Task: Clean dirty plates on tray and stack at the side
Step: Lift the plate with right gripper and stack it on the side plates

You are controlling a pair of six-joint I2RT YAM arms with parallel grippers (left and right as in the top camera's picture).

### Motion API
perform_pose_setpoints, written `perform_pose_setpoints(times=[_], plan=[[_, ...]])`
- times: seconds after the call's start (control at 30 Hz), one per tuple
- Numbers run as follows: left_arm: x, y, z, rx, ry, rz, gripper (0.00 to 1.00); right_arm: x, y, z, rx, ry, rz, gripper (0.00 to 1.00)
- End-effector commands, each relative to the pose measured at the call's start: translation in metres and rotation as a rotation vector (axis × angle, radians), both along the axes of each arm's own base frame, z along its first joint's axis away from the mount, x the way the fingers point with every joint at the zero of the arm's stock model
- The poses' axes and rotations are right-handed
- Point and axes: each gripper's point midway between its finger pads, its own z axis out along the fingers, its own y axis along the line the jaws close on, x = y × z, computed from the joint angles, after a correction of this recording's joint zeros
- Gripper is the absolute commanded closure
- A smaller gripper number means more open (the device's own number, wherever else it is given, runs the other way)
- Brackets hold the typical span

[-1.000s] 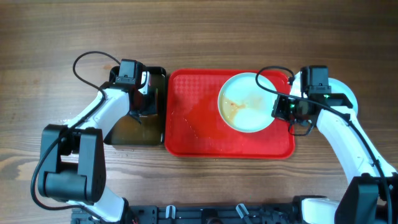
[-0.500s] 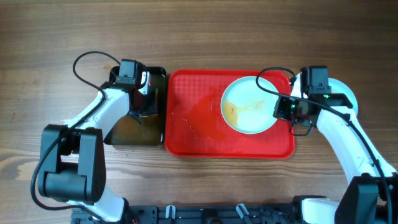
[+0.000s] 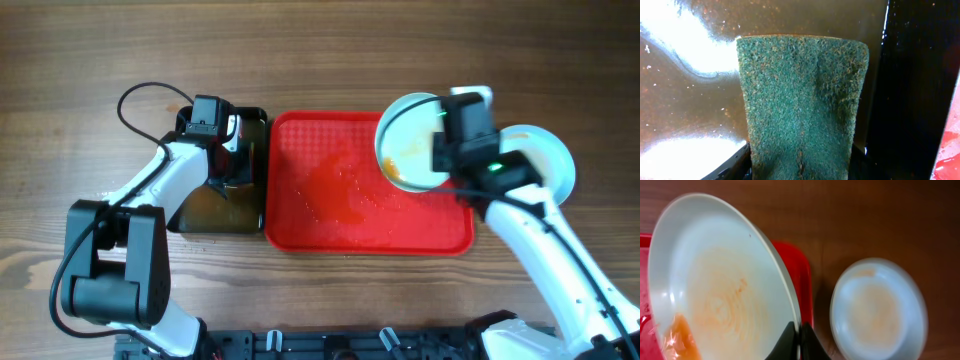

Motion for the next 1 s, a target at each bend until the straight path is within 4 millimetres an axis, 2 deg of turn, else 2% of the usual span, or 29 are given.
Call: perform_pose_setpoints(times=[0.0, 0.13, 0.2, 0.3, 0.47, 0.63, 0.77, 0.87, 0.97], plan=[[-0.005, 0.0, -0.006, -0.002, 0.021, -0.014, 0.52, 0.01, 0.012, 0.045, -0.259, -0.144, 0.062, 0.96], [-0.005, 0.0, -0.006, -0.002, 0.021, -0.014, 0.52, 0.017, 0.055, 0.063, -0.414, -0.184, 0.302, 0.96], [-0.005, 0.0, -0.006, -0.002, 0.021, -0.014, 0.52, 0.018, 0.062, 0.069, -0.46, -0.196, 0.344, 0.96], [-0.005, 0.0, -0.006, -0.002, 0.021, -0.014, 0.52, 0.018, 0.059, 0.076, -0.513, -0.211, 0.322, 0.96], [-0.005, 0.0, -0.006, -0.002, 0.021, -0.014, 0.52, 0.019, 0.058, 0.079, -0.516, -0.22, 0.313, 0.96], [-0.005, 0.0, -0.006, -0.002, 0.021, -0.015, 0.52, 0.024, 0.061, 0.086, -0.609, -0.214, 0.384, 0.96], [-0.005, 0.0, -0.006, -0.002, 0.021, -0.015, 0.52, 0.024, 0.061, 0.087, -0.607, -0.22, 0.381, 0.96], [-0.005, 0.0, -0.006, -0.002, 0.021, -0.015, 0.52, 0.026, 0.058, 0.088, -0.536, -0.252, 0.32, 0.96], [-0.005, 0.0, -0.006, -0.002, 0.021, -0.015, 0.51, 0.028, 0.04, 0.082, -0.391, -0.285, 0.162, 0.96]])
